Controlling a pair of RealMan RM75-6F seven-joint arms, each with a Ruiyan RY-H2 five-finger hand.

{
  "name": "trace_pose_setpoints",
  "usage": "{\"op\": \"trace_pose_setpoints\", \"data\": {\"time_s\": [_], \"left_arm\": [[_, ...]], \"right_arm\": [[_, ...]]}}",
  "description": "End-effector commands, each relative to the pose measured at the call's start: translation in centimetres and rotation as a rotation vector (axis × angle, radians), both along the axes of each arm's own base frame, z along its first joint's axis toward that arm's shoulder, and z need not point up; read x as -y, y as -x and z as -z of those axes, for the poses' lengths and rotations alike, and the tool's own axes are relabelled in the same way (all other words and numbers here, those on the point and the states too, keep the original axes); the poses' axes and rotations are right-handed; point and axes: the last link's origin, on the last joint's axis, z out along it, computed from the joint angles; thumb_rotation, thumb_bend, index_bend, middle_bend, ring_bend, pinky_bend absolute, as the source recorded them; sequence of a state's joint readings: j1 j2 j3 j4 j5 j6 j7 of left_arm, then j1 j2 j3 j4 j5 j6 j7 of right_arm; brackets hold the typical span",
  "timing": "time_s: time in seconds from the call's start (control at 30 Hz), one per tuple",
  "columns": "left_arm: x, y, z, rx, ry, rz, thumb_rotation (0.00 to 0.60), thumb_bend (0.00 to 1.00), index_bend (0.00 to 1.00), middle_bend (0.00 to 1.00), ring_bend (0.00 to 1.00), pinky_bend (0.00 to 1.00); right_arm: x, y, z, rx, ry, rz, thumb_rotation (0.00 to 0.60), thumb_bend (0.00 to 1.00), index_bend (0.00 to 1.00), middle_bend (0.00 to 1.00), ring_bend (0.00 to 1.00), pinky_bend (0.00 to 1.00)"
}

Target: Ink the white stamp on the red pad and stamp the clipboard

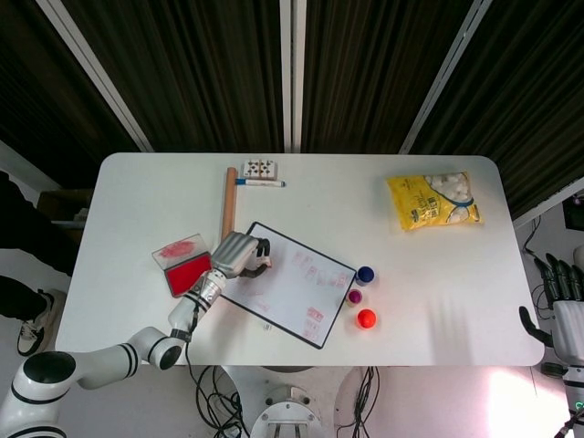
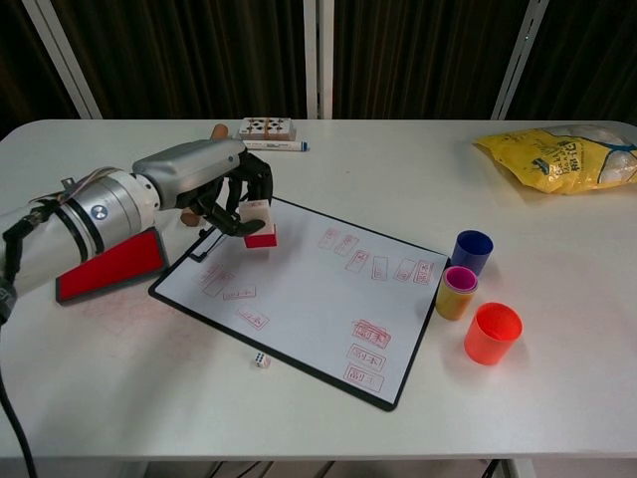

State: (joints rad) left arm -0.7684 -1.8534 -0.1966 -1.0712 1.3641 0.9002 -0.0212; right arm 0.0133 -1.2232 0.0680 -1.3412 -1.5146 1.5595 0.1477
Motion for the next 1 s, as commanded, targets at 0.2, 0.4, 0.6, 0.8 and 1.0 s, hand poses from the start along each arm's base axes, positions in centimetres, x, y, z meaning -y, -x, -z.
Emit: {"op": "trace_pose_setpoints", "data": {"time_s": [0.2, 0.4, 0.6, 0.8, 1.0], "left_arm": [[-0.9, 0.1, 0.9, -0.027, -0.012, -0.011, 0.6, 0.43, 0.73, 0.74, 0.59, 0.73], [-1.1, 0.3, 1.2, -0.035, -0.018, -0.017, 0.6, 0.43, 0.73, 0.74, 0.6, 0.73], [-1.2, 0.6, 1.4, -0.04, -0.013, -0.024, 0.6, 0.43, 0.73, 0.74, 0.6, 0.73], [-1.3, 0.9, 1.6, -0.044, -0.01, -0.033, 0.6, 0.43, 0.73, 0.74, 0.6, 0.73], [-1.3, 1.2, 1.8, -0.048, -0.005, -0.043, 0.6, 0.43, 0.74, 0.74, 0.6, 0.73]], "right_arm": [[0.0, 0.0, -0.1, -0.002, 0.003, 0.0, 0.6, 0.29, 0.0, 0.0, 0.0, 0.0], [-0.1, 0.1, -0.2, -0.001, 0.006, 0.004, 0.6, 0.29, 0.0, 0.0, 0.0, 0.0], [-0.1, 0.1, -0.1, -0.002, 0.002, 0.003, 0.6, 0.29, 0.0, 0.0, 0.0, 0.0], [-0.1, 0.2, 0.0, -0.003, 0.0, 0.005, 0.6, 0.29, 0.0, 0.0, 0.0, 0.0], [-0.1, 0.3, 0.1, -0.002, -0.002, 0.009, 0.6, 0.29, 0.0, 0.0, 0.0, 0.0]]}}
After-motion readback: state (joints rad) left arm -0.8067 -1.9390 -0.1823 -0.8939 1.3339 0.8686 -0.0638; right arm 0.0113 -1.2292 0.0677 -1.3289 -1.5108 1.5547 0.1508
